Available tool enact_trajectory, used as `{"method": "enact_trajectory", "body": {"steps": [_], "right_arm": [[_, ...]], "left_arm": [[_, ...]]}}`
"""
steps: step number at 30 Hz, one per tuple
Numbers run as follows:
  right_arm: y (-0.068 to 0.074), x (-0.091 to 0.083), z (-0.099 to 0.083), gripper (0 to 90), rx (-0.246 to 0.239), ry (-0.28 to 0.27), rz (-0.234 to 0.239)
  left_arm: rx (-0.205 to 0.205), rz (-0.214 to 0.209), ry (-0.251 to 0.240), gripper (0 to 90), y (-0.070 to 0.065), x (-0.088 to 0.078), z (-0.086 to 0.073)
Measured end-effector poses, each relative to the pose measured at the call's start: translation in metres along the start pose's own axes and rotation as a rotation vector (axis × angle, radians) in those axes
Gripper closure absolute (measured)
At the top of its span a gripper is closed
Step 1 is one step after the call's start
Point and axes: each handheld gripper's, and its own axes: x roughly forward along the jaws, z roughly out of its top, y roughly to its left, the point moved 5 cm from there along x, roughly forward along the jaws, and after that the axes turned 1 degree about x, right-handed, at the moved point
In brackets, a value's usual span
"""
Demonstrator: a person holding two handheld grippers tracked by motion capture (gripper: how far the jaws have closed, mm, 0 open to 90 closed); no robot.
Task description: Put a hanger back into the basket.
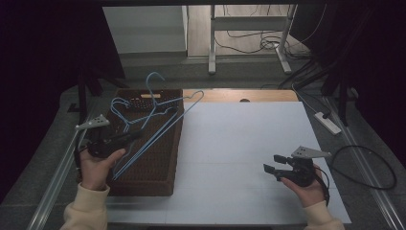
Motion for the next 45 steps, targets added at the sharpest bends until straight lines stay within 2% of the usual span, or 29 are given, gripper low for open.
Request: {"method": "enact_trajectory", "body": {"steps": [1, 2, 6, 12, 21, 27, 34, 37, 43, 45], "right_arm": [[0.000, 0.000, -0.001, 36.7, 0.000, 0.002, -0.001], [0.000, 0.000, -0.001, 36.7, 0.000, 0.002, -0.001], [-0.001, 0.001, -0.002, 36.6, 0.002, 0.003, -0.002], [-0.001, 0.001, -0.002, 36.4, -0.001, 0.010, -0.005], [-0.001, 0.002, -0.004, 36.4, -0.001, 0.022, -0.009], [-0.001, 0.003, -0.004, 36.5, -0.005, 0.025, -0.008], [-0.001, 0.004, -0.005, 36.4, -0.010, 0.035, -0.010], [0.000, 0.005, -0.005, 36.5, -0.010, 0.038, -0.008], [0.000, 0.006, -0.006, 36.4, -0.011, 0.041, -0.008], [0.000, 0.006, -0.006, 36.5, -0.011, 0.041, -0.009]], "left_arm": [[-0.009, 0.012, -0.009, 87.1, 0.007, -0.007, -0.002], [-0.009, 0.012, -0.009, 87.0, 0.007, -0.007, -0.002], [-0.019, 0.044, -0.025, 87.1, 0.023, -0.021, -0.005], [-0.004, 0.078, -0.019, 87.1, 0.038, -0.027, -0.009], [-0.027, 0.096, -0.018, 87.1, 0.054, -0.034, -0.013], [-0.028, 0.107, 0.020, 87.1, 0.061, -0.026, -0.019], [-0.060, 0.129, 0.070, 87.0, 0.071, -0.013, -0.026], [-0.053, 0.148, 0.089, 87.1, 0.071, -0.009, -0.028], [-0.058, 0.139, 0.144, 87.0, 0.071, 0.007, -0.032], [-0.067, 0.147, 0.174, 87.0, 0.073, 0.011, -0.034]]}}
